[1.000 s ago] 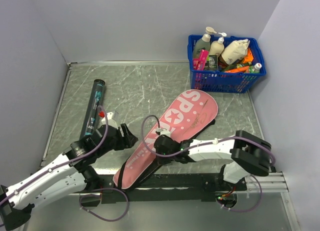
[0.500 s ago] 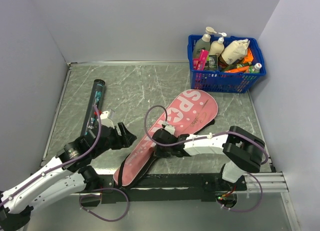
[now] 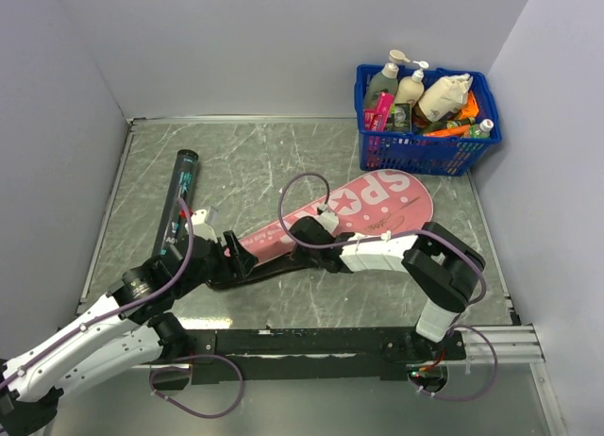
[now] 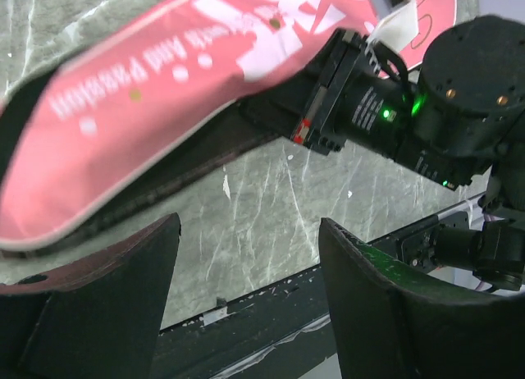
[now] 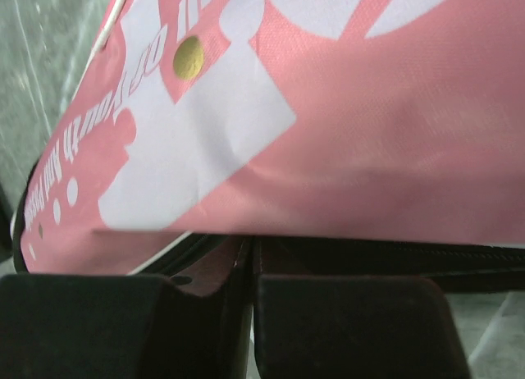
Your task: Pack up the badminton gear
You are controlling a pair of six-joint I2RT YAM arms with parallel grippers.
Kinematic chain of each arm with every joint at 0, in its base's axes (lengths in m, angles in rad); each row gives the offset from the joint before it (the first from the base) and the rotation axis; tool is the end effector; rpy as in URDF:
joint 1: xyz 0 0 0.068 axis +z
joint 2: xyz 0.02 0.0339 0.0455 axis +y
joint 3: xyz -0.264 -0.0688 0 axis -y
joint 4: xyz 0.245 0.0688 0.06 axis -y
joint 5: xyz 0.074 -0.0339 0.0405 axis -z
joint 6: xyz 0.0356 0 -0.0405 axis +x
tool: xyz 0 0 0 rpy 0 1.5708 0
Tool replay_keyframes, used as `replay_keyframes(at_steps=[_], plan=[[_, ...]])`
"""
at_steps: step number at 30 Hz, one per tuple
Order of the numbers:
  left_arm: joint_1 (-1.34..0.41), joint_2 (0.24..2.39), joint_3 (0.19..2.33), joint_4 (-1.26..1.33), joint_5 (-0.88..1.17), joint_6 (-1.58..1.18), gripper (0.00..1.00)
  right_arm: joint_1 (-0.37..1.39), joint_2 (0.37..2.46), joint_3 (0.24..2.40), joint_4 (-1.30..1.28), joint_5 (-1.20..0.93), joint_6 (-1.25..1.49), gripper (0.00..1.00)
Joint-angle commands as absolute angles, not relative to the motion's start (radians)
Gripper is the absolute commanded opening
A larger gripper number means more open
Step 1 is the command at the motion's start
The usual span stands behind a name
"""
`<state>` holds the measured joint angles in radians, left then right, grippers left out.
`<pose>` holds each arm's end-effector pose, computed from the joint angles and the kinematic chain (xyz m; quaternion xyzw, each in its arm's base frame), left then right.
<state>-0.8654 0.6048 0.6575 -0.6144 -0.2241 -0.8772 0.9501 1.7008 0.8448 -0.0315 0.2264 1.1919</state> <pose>0.0944 -0.0987 0.2785 -0.0592 0.8696 -0.3046 0.3842 0.1977 0.2628 0.1453 0.1505 0.9248 0.2412 0.2529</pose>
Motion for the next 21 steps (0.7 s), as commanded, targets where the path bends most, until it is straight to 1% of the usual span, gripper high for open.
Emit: replay_keyframes(at_steps=[1,2,3,4,6,7,9,11,12,14,15,17,18,20,21], plan=[[-0.867,0.601,0.684,-0.626,-0.232,-0.867,0.73,0.943,1.701,0.87,-0.006,0.291,1.172,0.1],[-0.867,0.598,0.681,-0.624,-0.236,-0.865,0.74,0.943,1.683,0.865,-0.005,0.29,1.163,0.16],[-0.868,0.598,0.678,-0.614,-0.239,-0.862,0.74,0.943,1.671,0.861,-0.015,0.287,1.152,0.19],[-0.867,0.607,0.675,-0.608,-0.25,-0.861,0.74,0.943,1.637,0.851,-0.024,0.287,1.129,0.26],[-0.867,0.635,0.672,-0.595,-0.273,-0.854,0.75,0.945,1.593,0.839,-0.079,0.282,1.089,0.33],[-0.867,0.675,0.673,-0.588,-0.29,-0.853,0.75,0.945,1.535,0.835,-0.112,0.279,1.078,0.38],[-0.867,0.716,0.683,-0.568,-0.296,-0.844,0.75,0.945,1.462,0.81,-0.188,0.278,1.039,0.41],[-0.865,0.77,0.693,-0.511,-0.302,-0.835,0.75,0.945,1.346,0.792,-0.254,0.281,1.017,0.45],[-0.865,0.79,0.696,-0.485,-0.311,-0.821,0.75,0.942,1.307,0.775,-0.347,0.291,1.002,0.46],[-0.847,0.865,0.713,-0.416,-0.307,-0.792,0.77,0.928,1.197,0.759,-0.45,0.342,0.997,0.48],[-0.835,0.94,0.724,-0.397,-0.289,-0.778,0.76,0.89,1.127,0.738,-0.536,0.354,1.003,0.49],[-0.809,1.021,0.762,-0.332,-0.226,-0.756,0.75,0.839,1.05,0.704,-0.595,0.376,0.993,0.49],[-0.805,1.096,0.773,-0.306,-0.21,-0.75,0.75,0.783,0.982,0.674,-0.641,0.379,0.988,0.49],[-0.798,1.169,0.813,-0.232,-0.181,-0.736,0.75,0.724,0.925,0.647,-0.678,0.397,0.971,0.5],[-0.795,1.24,0.827,-0.212,-0.172,-0.732,0.74,0.674,0.887,0.644,-0.704,0.411,0.971,0.53]])
